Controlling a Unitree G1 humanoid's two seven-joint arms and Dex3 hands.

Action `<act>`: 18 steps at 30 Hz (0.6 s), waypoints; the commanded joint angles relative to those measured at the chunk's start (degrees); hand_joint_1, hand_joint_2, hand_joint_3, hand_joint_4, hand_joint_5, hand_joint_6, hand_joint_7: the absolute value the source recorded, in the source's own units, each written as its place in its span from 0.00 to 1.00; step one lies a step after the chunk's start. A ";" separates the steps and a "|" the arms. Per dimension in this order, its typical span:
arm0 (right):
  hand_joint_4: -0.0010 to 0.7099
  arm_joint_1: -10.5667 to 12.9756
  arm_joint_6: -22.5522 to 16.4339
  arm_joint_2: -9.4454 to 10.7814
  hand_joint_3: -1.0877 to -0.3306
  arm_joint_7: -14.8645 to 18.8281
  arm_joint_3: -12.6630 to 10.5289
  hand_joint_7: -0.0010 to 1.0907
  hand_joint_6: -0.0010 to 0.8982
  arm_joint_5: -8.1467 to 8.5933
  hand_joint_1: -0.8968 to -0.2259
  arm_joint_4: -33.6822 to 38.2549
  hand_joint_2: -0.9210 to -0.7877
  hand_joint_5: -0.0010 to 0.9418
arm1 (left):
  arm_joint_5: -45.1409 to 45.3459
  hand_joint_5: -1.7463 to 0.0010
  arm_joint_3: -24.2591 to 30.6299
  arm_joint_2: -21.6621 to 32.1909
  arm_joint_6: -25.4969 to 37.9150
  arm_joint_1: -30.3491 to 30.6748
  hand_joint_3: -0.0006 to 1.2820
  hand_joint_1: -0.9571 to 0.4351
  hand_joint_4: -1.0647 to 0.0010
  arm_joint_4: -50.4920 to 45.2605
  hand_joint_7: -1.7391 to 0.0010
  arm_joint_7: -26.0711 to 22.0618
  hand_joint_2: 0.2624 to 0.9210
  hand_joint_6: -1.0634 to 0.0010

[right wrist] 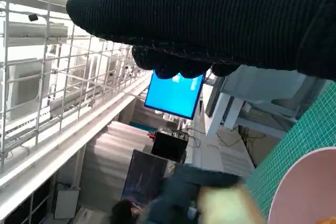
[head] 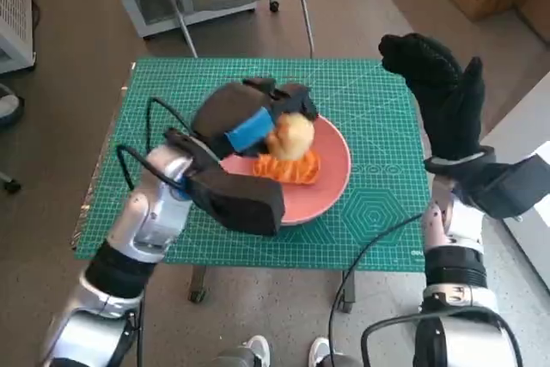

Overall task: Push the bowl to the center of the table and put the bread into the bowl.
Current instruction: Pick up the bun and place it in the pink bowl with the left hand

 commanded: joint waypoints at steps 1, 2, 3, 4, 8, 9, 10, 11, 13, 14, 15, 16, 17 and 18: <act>0.40 1.80 0.96 -0.03 0.59 -0.32 -0.02 0.01 0.41 0.01 0.45 -0.53 0.00 0.00 | -1.01 0.89 -0.19 0.07 5.68 -0.03 0.09 0.63 0.91 0.20 0.85 -6.69 0.83 0.91; 0.40 1.96 0.87 -0.11 0.59 -0.60 0.02 0.01 0.41 -0.22 0.45 -0.74 0.00 0.00 | -0.95 0.93 -0.23 0.10 6.66 -0.45 0.08 0.58 0.94 0.27 0.88 -7.89 0.82 0.94; 0.40 2.08 0.82 -0.16 0.59 -0.82 0.06 0.01 0.41 -0.40 0.45 -0.90 0.00 0.00 | -0.88 0.94 -0.22 0.12 7.37 -0.73 0.07 0.56 0.95 0.26 0.89 -8.76 0.81 0.95; 0.40 2.24 0.71 -0.21 0.59 -1.09 0.10 0.01 0.41 -0.62 0.46 -1.07 0.00 0.00 | -0.94 0.96 -0.13 0.19 7.71 -0.92 0.07 0.52 0.97 0.31 0.91 -9.39 0.81 0.96; 0.40 2.62 0.52 -0.27 0.59 -1.96 0.26 0.01 0.40 -1.21 0.46 -1.44 0.00 0.00 | -1.45 0.99 0.58 0.48 6.78 -0.70 0.05 0.44 0.99 0.44 0.93 -9.78 0.81 0.97; 0.40 2.67 0.48 -0.29 0.59 -2.14 0.32 0.01 0.40 -1.32 0.46 -1.50 0.00 0.00 | -1.64 0.99 0.78 0.58 6.17 -0.54 0.05 0.42 0.99 0.55 0.93 -9.56 0.81 0.97; 0.40 2.74 0.45 -0.30 0.59 -2.37 0.39 0.01 0.40 -1.45 0.46 -1.59 0.00 0.00 | -2.05 1.00 1.08 0.66 5.44 -0.35 0.05 0.40 1.00 0.76 0.93 -9.23 0.81 0.97; 0.39 2.78 0.43 -0.29 0.59 -2.56 0.47 0.01 0.40 -1.55 0.46 -1.66 0.00 0.00 | -2.37 1.00 1.28 0.74 4.95 -0.22 0.05 0.39 1.00 0.92 0.93 -9.00 0.82 0.98; 0.39 2.81 0.45 -0.25 0.59 -2.90 0.60 0.01 0.40 -1.69 0.46 -1.73 0.00 0.00 | -3.46 1.00 1.97 0.78 3.60 0.02 0.04 0.37 1.00 1.59 0.93 -8.61 0.82 0.98; 0.39 2.82 0.59 -0.21 0.59 -3.07 0.68 0.01 0.40 -1.69 0.46 -1.83 0.00 0.00 | -4.25 1.00 2.51 0.74 2.66 0.21 0.04 0.36 1.00 2.06 0.94 -8.34 0.83 0.98; 0.39 2.83 0.70 -0.18 0.59 -3.21 0.74 0.01 0.40 -1.70 0.46 -1.92 0.00 0.00 | -4.80 1.00 2.89 0.72 1.97 0.33 0.04 0.35 1.00 2.42 0.94 -8.16 0.83 0.98; 0.39 2.84 0.83 -0.12 0.59 -3.38 0.80 0.01 0.40 -1.69 0.46 -2.05 0.00 0.00 | -5.47 1.00 3.37 0.71 1.20 0.45 0.04 0.34 1.00 2.87 0.94 -7.93 0.83 0.97; 0.39 2.85 0.92 -0.07 0.59 -3.51 0.86 0.01 0.40 -1.69 0.46 -2.15 0.00 0.00 | -5.96 1.00 3.68 0.73 0.63 0.51 0.03 0.33 1.00 3.22 0.94 -7.77 0.84 0.97; 0.39 2.81 0.93 -0.05 0.59 -3.59 0.88 0.01 0.40 -1.67 0.46 -2.16 0.00 0.00 | -6.61 1.00 4.14 0.74 0.01 0.55 0.03 0.33 1.00 3.69 0.94 -7.61 0.84 0.97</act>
